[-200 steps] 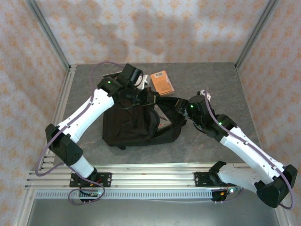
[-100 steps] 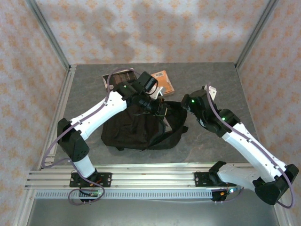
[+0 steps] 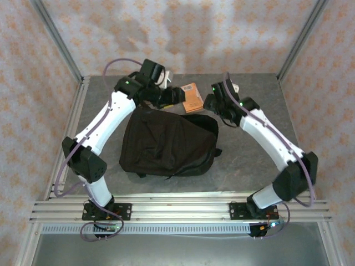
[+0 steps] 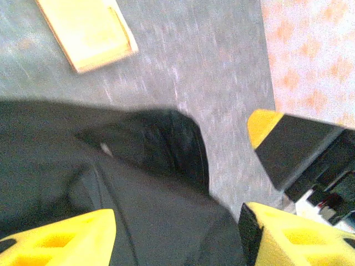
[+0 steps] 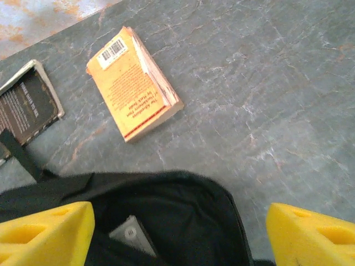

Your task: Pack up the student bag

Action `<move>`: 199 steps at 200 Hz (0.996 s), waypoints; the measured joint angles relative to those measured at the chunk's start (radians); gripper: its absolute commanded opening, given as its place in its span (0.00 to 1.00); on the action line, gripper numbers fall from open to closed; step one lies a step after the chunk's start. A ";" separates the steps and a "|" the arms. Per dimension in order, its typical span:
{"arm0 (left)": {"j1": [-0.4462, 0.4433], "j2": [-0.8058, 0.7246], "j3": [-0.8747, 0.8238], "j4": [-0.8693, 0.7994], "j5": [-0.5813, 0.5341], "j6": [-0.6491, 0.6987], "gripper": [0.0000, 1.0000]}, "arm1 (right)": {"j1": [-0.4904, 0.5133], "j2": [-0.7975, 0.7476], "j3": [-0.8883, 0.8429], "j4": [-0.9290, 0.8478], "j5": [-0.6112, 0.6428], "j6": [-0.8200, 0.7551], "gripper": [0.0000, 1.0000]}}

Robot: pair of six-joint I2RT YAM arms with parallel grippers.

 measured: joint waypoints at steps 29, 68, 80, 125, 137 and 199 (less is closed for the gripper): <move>0.047 0.150 0.105 0.073 -0.068 -0.083 0.56 | -0.089 0.208 0.158 0.017 -0.090 -0.012 0.79; 0.084 0.546 0.397 0.114 -0.107 -0.167 0.55 | -0.178 0.475 0.318 0.063 -0.244 0.001 0.76; 0.089 0.644 0.451 0.124 -0.126 -0.183 0.55 | -0.201 0.557 0.377 0.065 -0.296 0.008 0.76; 0.093 0.837 0.531 0.111 -0.219 -0.230 0.55 | -0.252 0.756 0.527 0.069 -0.407 0.024 0.76; 0.092 0.884 0.591 0.116 -0.228 -0.244 0.54 | -0.261 0.785 0.553 0.068 -0.426 0.034 0.76; 0.084 1.013 0.753 0.184 -0.224 -0.277 0.43 | -0.293 0.896 0.691 0.052 -0.470 0.037 0.73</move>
